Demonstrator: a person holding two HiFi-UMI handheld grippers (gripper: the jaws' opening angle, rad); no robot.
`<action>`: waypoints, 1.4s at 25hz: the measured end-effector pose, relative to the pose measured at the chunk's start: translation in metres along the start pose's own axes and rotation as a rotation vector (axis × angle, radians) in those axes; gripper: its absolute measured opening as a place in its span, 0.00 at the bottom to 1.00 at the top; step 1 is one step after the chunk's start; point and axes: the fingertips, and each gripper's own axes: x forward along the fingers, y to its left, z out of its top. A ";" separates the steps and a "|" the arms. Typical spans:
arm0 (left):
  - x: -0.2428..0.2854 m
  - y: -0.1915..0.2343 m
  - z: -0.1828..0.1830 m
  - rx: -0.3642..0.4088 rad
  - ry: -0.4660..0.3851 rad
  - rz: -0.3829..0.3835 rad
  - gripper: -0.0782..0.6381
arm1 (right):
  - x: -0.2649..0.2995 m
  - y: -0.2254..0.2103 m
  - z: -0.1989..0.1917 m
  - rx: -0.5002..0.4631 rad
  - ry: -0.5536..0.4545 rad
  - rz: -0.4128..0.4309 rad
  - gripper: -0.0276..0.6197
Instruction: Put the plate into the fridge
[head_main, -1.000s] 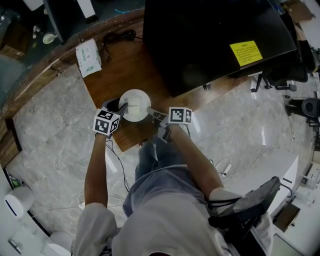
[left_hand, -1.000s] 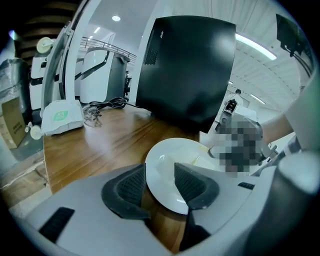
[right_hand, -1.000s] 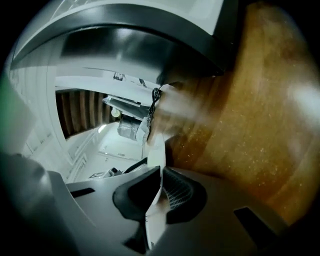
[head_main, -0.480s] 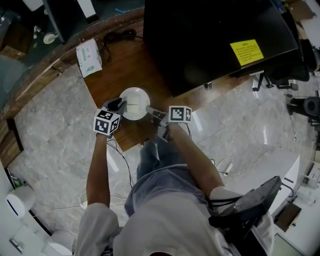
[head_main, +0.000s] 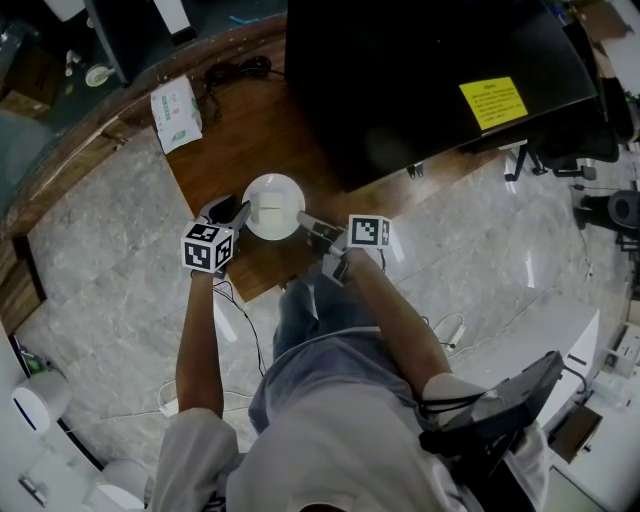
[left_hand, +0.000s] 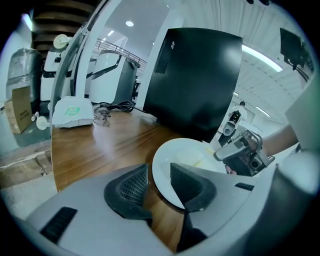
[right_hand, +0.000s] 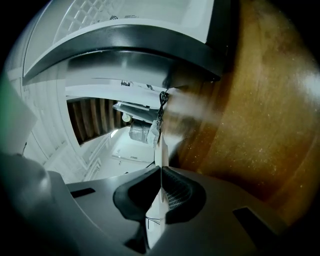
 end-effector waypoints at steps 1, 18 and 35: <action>0.000 0.000 0.000 -0.004 -0.002 0.000 0.29 | -0.002 0.003 0.001 0.001 -0.006 0.015 0.08; -0.061 -0.036 0.073 -0.009 -0.397 0.009 0.32 | -0.057 0.073 0.016 -0.071 -0.100 0.188 0.08; -0.049 -0.252 0.105 0.185 -0.601 -0.006 0.23 | -0.264 0.135 0.023 -0.051 -0.227 0.353 0.08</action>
